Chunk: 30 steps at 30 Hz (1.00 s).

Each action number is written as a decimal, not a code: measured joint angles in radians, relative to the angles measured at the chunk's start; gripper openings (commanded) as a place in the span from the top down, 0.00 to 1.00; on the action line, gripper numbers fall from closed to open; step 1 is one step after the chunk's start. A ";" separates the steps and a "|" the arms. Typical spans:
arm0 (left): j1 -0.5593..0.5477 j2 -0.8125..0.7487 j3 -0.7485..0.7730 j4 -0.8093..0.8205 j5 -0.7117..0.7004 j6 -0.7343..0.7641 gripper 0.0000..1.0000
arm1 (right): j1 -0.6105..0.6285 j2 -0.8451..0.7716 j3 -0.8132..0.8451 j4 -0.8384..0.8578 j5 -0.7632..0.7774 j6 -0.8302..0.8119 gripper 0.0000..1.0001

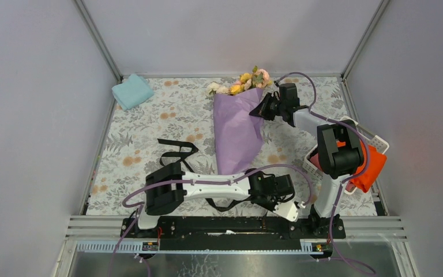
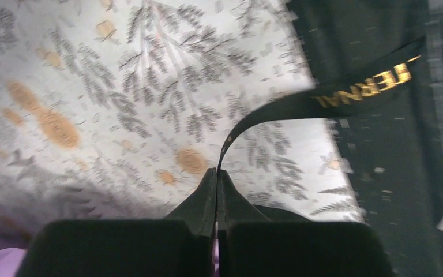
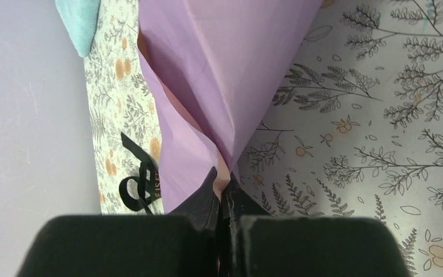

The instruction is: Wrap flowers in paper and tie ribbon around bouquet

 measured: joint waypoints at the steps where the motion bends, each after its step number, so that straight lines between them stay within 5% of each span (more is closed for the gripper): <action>1: 0.000 0.007 -0.011 0.024 -0.038 0.015 1.00 | 0.000 0.000 0.010 -0.005 0.000 0.000 1.00; 10: 0.016 0.013 -0.215 0.356 -0.348 0.181 1.00 | 0.000 0.000 0.068 -0.036 0.000 -0.009 1.00; 17: 0.063 0.036 -0.240 0.629 -0.556 0.291 0.76 | 0.000 0.000 0.080 -0.057 0.000 -0.016 1.00; 19: 0.075 0.036 -0.234 0.687 -0.594 0.313 0.57 | 0.000 0.000 0.081 -0.059 0.000 -0.021 1.00; 22: 0.082 0.034 -0.204 0.651 -0.592 0.297 0.33 | 0.000 0.000 0.082 -0.065 0.000 -0.034 1.00; 30: 0.049 -0.075 -0.019 0.180 -0.240 0.075 0.19 | 0.000 0.000 0.082 -0.070 0.000 -0.042 1.00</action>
